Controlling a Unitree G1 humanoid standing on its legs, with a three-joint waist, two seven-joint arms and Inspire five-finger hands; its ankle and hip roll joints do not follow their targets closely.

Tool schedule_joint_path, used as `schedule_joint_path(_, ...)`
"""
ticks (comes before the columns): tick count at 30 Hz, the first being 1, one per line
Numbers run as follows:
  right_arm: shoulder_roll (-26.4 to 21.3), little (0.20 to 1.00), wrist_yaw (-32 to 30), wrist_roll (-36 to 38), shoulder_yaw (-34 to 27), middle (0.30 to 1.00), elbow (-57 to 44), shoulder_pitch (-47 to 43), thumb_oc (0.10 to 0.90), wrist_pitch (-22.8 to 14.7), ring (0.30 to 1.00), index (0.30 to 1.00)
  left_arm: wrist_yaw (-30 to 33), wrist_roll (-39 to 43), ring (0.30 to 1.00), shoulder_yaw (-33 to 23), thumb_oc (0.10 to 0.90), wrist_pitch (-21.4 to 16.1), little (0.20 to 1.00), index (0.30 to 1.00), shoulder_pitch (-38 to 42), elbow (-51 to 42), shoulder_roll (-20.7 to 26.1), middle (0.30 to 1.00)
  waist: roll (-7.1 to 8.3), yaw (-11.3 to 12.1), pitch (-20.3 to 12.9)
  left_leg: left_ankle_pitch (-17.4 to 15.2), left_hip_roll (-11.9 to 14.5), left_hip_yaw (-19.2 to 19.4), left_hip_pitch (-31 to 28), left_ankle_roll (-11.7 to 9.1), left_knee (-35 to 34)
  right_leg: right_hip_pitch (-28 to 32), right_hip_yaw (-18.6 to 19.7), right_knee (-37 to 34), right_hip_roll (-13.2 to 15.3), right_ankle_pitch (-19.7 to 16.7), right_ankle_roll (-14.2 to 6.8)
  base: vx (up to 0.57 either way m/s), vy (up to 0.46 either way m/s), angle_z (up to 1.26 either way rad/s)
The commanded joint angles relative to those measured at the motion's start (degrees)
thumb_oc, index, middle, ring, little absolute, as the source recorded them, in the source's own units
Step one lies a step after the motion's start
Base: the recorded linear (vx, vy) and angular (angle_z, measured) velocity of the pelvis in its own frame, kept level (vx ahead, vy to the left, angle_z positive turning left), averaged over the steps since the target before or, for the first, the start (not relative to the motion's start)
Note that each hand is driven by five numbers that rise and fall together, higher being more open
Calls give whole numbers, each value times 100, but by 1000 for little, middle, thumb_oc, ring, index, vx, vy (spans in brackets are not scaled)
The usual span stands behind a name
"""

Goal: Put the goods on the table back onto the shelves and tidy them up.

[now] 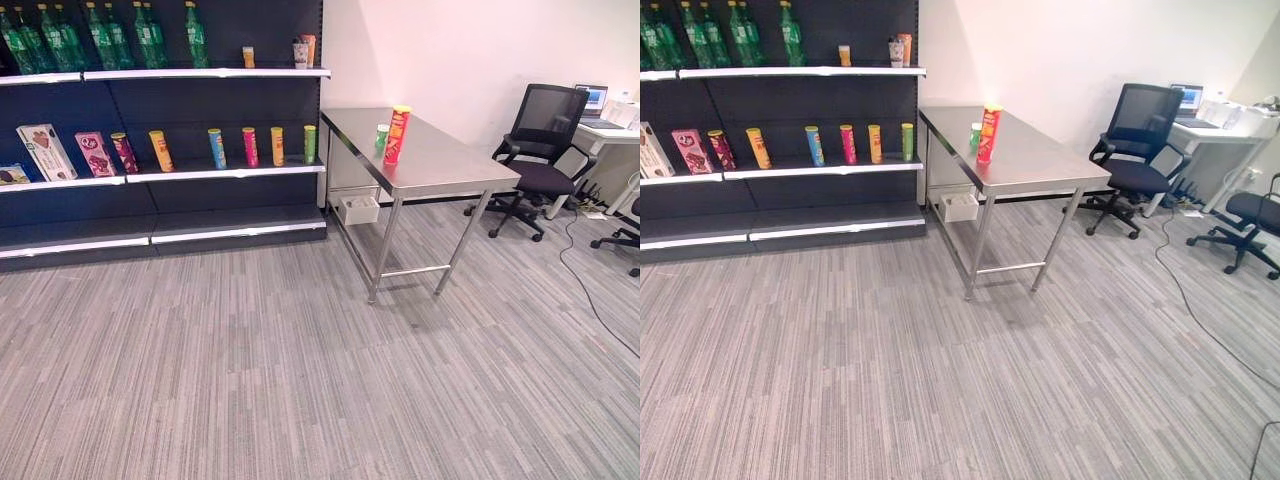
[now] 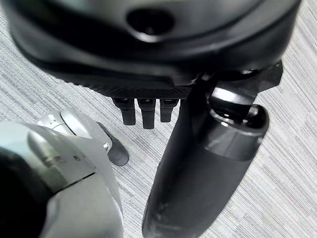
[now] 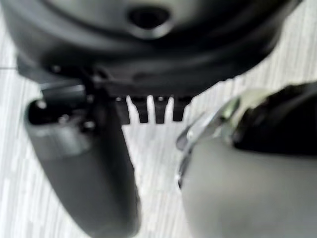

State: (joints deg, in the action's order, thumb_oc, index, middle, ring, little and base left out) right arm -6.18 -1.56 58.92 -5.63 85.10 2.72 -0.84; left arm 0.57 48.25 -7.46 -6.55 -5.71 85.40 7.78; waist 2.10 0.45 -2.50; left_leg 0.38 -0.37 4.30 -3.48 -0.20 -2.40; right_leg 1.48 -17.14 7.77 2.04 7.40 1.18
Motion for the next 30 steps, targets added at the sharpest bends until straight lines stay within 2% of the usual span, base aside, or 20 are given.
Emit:
schedule_joint_path(1,-35,900,56,-125,-9,900,373,-426,800,-203,900,900,-150,-126,900,-164,800,-152,900,900,267,286,27,900,176,-69,89,-158,595,190,-320,-468,-260,380,9,-1181,289,-843,-674,17,-107,-1)
schedule_joint_path(5,-82,900,41,-243,142,900,284,-543,800,-269,900,900,-152,2,900,-152,800,-185,900,900,379,244,96,900,388,26,410,-356,686,122,378,-506,1024,295,101,-1019,222,-664,-483,-48,-101,2)
schedule_joint_path(6,-110,900,49,-288,190,900,234,-576,800,-289,900,900,-163,43,900,-132,800,-186,900,900,436,221,119,900,462,99,590,-276,715,44,797,-550,1783,334,111,-976,193,-620,-402,-74,-192,10)
schedule_joint_path(7,-127,900,43,-318,236,900,178,-620,800,-293,900,900,-166,132,900,-153,800,-181,900,900,509,167,169,900,515,183,743,86,768,-127,1408,-537,2777,360,65,-934,111,-523,-303,-26,-168,8)
schedule_joint_path(9,-215,900,8,-387,262,900,187,-677,800,-290,900,900,-86,220,900,-264,800,-211,900,900,621,144,362,900,523,161,776,426,967,-35,1804,-524,2946,381,-8,-920,60,-438,-275,61,-56,-6)
schedule_joint_path(10,-215,900,9,-388,266,900,192,-681,800,-290,900,900,-85,221,900,-268,800,-212,900,900,622,146,362,900,502,172,784,374,1002,-41,1811,-540,3005,392,6,-914,29,-421,-267,184,10,-18)
schedule_joint_path(13,-309,900,-13,-608,347,900,215,-713,800,-265,900,900,-93,-9,900,-207,800,-178,900,900,603,140,444,900,528,243,754,419,1239,240,1997,-511,2036,542,110,-941,43,-306,-321,277,160,6)
schedule_joint_path(14,-338,900,-35,-683,408,900,193,-758,800,-276,900,900,-92,-53,900,-114,800,-131,900,900,632,203,461,900,397,302,758,914,1360,129,2011,-670,961,638,204,-896,-22,-165,-369,414,341,-6)
schedule_joint_path(15,-343,900,-57,-715,445,900,170,-781,800,-299,900,900,-89,-53,900,-79,800,-128,900,900,646,222,463,900,330,327,763,1060,1422,74,2091,-704,457,687,261,-859,-44,-62,-389,315,272,-12)
schedule_joint_path(18,-351,900,-116,-722,446,900,140,-801,800,-360,900,900,-70,-141,900,73,800,-136,900,900,709,219,421,900,273,355,791,1223,1536,39,2340,-820,-229,827,380,-763,-33,142,-422,268,222,-21)
schedule_joint_path(20,-327,900,-97,-787,423,900,160,-772,800,-368,900,900,-71,-231,900,136,800,-117,900,900,672,245,371,900,209,311,654,1016,1617,331,2283,-796,-260,957,449,-633,29,251,-517,410,342,-42)
schedule_joint_path(21,-311,900,-94,-821,399,900,162,-713,800,-367,900,900,-80,-256,900,124,800,-113,900,900,630,254,380,900,161,350,582,1215,1650,326,2192,-799,-260,1046,552,-603,46,320,-555,637,579,-65)
schedule_joint_path(22,-269,900,-31,-841,316,900,235,-658,800,-296,900,900,-119,-203,900,0,800,-97,900,900,594,291,484,900,197,368,458,1368,1509,305,2119,-738,-77,1180,697,-365,247,379,-682,483,465,-66)
schedule_joint_path(23,-269,900,-30,-841,313,900,235,-659,800,-296,900,900,-120,-202,900,1,800,-96,900,900,596,292,485,900,188,381,446,1372,1522,311,2136,-734,-73,1160,709,-371,238,363,-683,586,603,-42)
schedule_joint_path(25,-129,900,95,-830,237,900,340,-524,800,-190,900,900,-151,-497,900,22,800,-109,900,900,599,326,665,900,334,276,314,1207,1197,487,1991,-520,326,1023,778,376,644,-189,-927,404,474,-36)
schedule_joint_path(26,-129,900,95,-829,236,900,340,-525,800,-190,900,900,-152,-498,900,22,800,-109,900,900,601,326,666,900,329,288,300,1210,1206,497,2009,-513,329,1000,793,372,640,-204,-931,257,379,-47)
schedule_joint_path(27,-119,900,124,-840,232,900,341,-538,800,-199,900,900,-183,-791,900,158,800,-103,900,900,637,308,713,900,333,226,264,1050,1063,640,1887,-373,341,772,840,853,791,-495,-985,317,530,-31)
schedule_joint_path(28,-107,900,134,-901,241,900,283,-565,800,-236,900,900,-130,-1212,900,333,800,-88,900,900,656,321,752,900,307,96,282,738,772,855,1475,-125,288,368,774,1867,1175,-1300,-1128,315,529,-4)
schedule_joint_path(29,-108,900,133,-901,240,900,282,-568,800,-235,900,900,-128,-1214,900,332,800,-87,900,900,659,321,749,900,297,114,274,744,785,872,1485,-120,285,344,795,1867,1166,-1315,-1128,329,536,-22)
schedule_joint_path(30,-93,900,123,-996,272,900,228,-561,800,-257,900,900,-128,-1486,900,444,800,-83,900,900,659,346,787,900,285,33,304,590,632,968,1212,-2,185,175,694,2272,1390,-1732,-1177,214,360,-28)
